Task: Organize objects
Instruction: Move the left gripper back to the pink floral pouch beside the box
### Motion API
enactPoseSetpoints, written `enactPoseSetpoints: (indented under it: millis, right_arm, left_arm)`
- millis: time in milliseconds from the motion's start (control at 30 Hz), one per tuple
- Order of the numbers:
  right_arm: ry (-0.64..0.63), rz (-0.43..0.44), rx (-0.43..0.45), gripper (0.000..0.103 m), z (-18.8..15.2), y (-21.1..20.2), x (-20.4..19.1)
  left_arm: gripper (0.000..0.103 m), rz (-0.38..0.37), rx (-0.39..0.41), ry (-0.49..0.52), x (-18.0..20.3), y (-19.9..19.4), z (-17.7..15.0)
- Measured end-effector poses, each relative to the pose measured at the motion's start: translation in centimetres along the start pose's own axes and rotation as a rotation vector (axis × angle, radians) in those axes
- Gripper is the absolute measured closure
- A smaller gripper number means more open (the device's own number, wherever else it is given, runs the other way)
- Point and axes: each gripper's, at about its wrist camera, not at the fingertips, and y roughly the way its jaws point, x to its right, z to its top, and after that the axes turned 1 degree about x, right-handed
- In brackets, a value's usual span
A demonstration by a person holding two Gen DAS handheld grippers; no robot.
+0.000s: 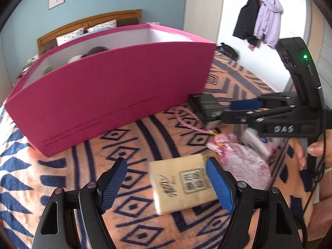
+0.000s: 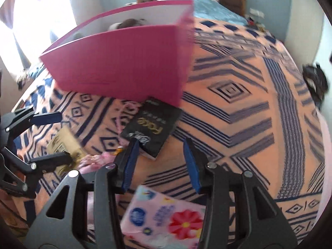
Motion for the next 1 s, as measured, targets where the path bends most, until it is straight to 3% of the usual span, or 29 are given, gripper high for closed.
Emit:
enactPoseSetpoints:
  millis: [133,233,400,667,800,1000]
  right_arm:
    - [0.044,-0.004,0.003,0.057,-0.2,-0.6,1.0]
    - [0.068,0.156,0.020,0.057,-0.3,-2.3,0.8]
    - [0.020,0.314,-0.034,0.057,-0.7,-3.0,-1.0]
    - [0.020,0.335,-0.143,0.057,-0.7,0.4,-2.4]
    - [0.011,0.347,-0.144,0.056,-0.7,1.0,-2.6]
    - [-0.006,0.356,-0.107,0.066,-1.0,0.4,-2.9]
  left_arm:
    - [0.023,0.051,0.004,-0.044,-1.1,0.0,0.3]
    - [0.023,0.032,0.013,-0.063,-1.4,-0.6,0.2]
    - [0.023,-0.087,0.049,-0.022,-0.3,-2.6,-0.1]
    - [0.023,-0.196,0.055,0.009,1.7,-3.0,-0.3]
    - [0.023,-0.222,0.039,0.000,1.8,-2.5,-0.6]
    - [0.023,-0.248,0.032,-0.013,1.8,-2.3,-0.8]
